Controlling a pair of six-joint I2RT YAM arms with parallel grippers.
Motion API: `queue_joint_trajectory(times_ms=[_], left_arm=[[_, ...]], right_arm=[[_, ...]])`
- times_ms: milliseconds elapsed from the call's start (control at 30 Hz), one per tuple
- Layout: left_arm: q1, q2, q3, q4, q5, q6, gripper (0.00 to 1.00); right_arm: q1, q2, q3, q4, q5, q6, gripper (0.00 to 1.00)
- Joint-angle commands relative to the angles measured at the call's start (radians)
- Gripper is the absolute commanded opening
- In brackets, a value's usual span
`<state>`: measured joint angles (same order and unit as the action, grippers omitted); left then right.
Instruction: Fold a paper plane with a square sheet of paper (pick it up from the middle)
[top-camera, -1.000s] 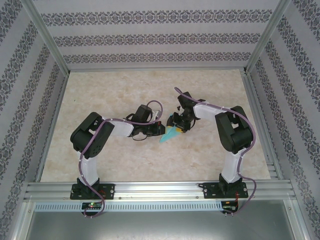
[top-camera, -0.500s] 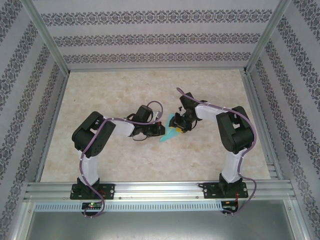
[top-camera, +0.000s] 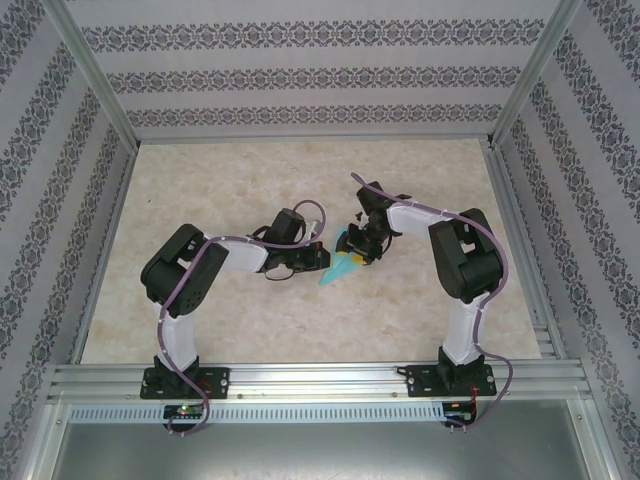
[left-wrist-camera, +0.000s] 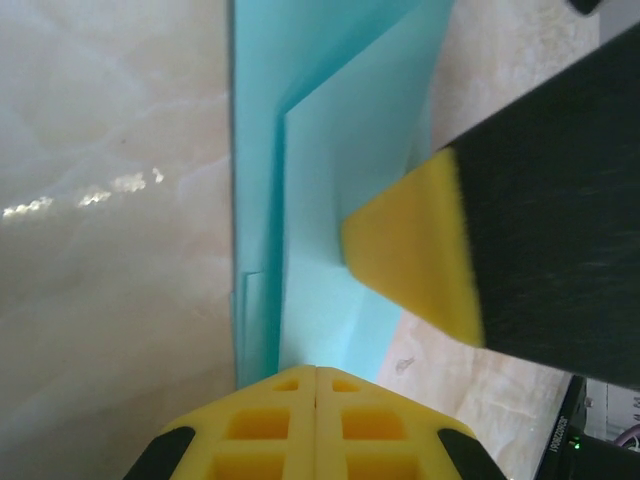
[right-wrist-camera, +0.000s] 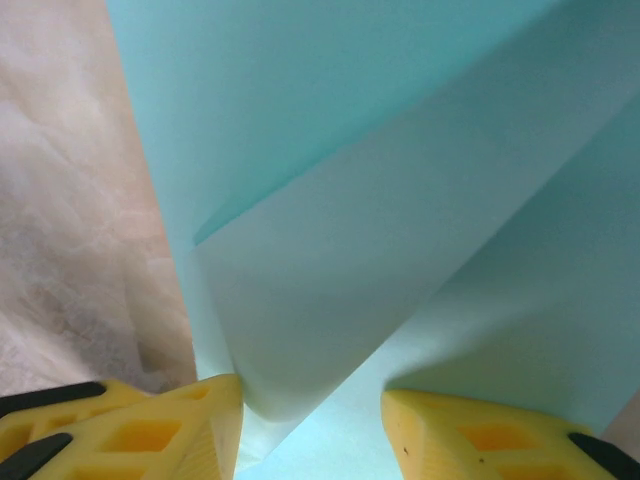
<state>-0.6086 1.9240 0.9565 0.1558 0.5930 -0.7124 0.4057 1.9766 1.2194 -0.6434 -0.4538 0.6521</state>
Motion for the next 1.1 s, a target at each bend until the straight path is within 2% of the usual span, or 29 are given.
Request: queue_joint_trajectory(times_ms=[0, 233, 533, 800, 1067], left_arm=[[0.01, -0.054, -0.006, 0.032, -0.013, 0.013, 0.06], [0.01, -0.024, -0.008, 0.076, 0.024, -0.012, 0.06], [0.009, 0.027, 0.018, 0.073, 0.059, -0.012, 0.06], [0.01, 0.058, 0.039, 0.0, 0.016, 0.007, 0.03], [0.01, 0.061, 0.041, -0.03, 0.001, 0.01, 0.03]], right_arm=[[0.01, 0.182, -0.078, 0.002, 0.225, -0.023, 0.48], [0.013, 0.202, -0.064, -0.007, 0.231, -0.022, 0.52], [0.014, 0.213, -0.06, -0.008, 0.225, -0.014, 0.52], [0.012, 0.197, -0.064, 0.002, 0.202, -0.015, 0.52], [-0.002, 0.128, -0.115, 0.091, 0.161, -0.038, 0.53]])
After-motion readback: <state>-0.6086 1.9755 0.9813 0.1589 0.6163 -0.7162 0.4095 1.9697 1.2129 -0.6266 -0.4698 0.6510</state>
